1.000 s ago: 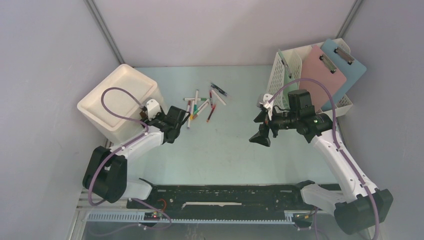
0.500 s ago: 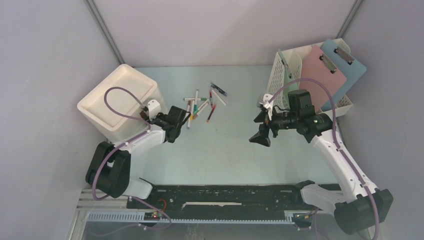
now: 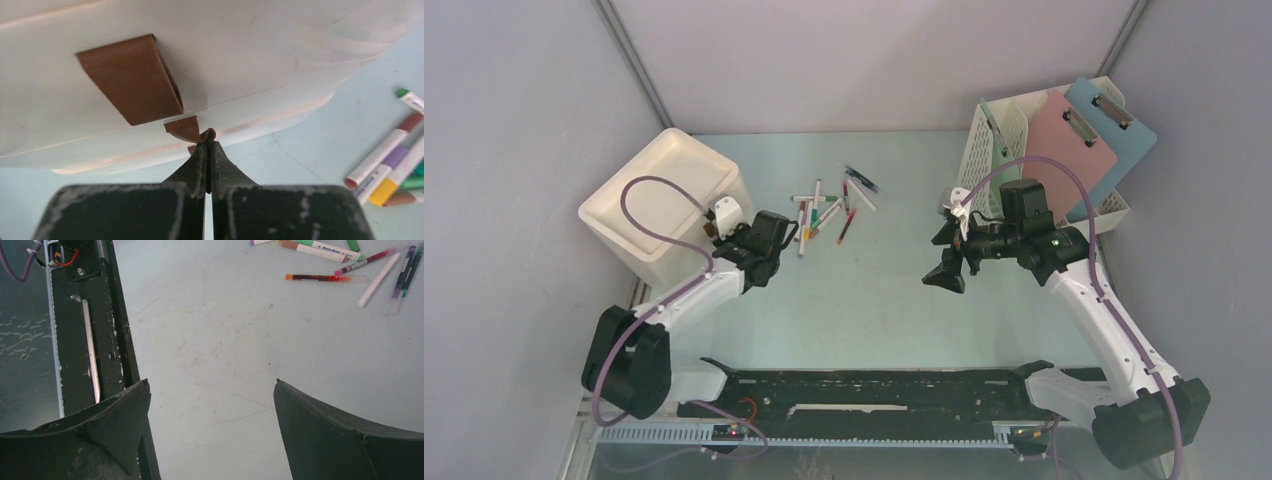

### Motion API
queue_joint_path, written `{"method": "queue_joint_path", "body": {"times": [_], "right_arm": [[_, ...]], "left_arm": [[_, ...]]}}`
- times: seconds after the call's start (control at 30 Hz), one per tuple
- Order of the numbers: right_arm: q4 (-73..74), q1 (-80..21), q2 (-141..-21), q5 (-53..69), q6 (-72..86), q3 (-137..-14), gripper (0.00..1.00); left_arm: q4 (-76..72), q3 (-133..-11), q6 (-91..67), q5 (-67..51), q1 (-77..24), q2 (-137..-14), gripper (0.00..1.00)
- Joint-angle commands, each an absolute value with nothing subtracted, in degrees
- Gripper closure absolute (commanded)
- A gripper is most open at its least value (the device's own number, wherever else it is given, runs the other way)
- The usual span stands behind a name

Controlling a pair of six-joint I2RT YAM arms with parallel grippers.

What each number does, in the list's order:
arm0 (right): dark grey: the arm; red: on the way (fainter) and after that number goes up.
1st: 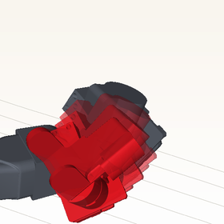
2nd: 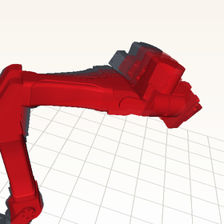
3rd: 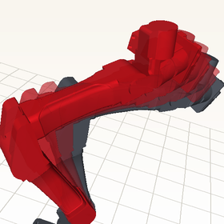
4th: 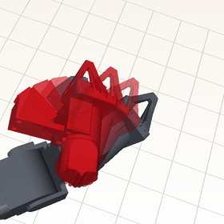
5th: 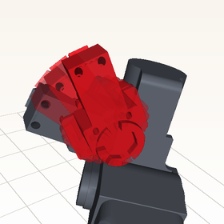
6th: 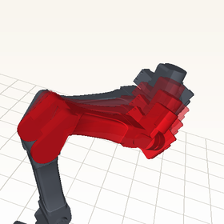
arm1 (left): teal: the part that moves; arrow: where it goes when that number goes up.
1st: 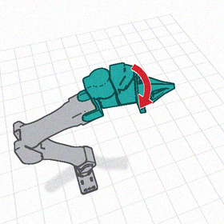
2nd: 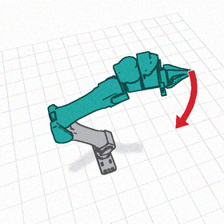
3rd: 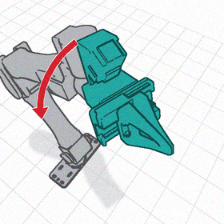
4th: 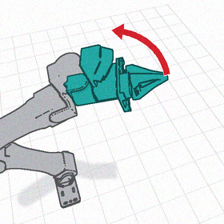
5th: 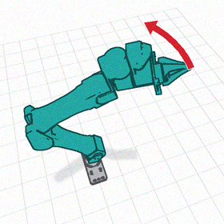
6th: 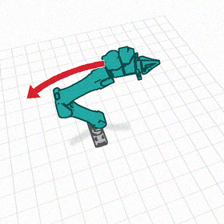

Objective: Organize the desk
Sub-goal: Open the drawer in the storage box.

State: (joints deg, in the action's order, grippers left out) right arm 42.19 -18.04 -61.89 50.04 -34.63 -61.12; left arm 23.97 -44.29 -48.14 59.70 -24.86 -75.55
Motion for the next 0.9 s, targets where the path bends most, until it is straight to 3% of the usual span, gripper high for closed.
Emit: {"method": "queue_joint_path", "body": {"times": [0.0,0.87], "right_arm": [[41.5,-18.4,-61.2,50.3,-35.5,-61.0,0.0],[41.6,-18.3,-60.6,50.3,-35.5,-61.1,0.0]], "left_arm": [[18.2,-42.1,-44.9,55.8,-25.0,-69.8,1.0],[20.5,-42.4,-49.1,53.8,-42.5,-71.1,1.0]]}}
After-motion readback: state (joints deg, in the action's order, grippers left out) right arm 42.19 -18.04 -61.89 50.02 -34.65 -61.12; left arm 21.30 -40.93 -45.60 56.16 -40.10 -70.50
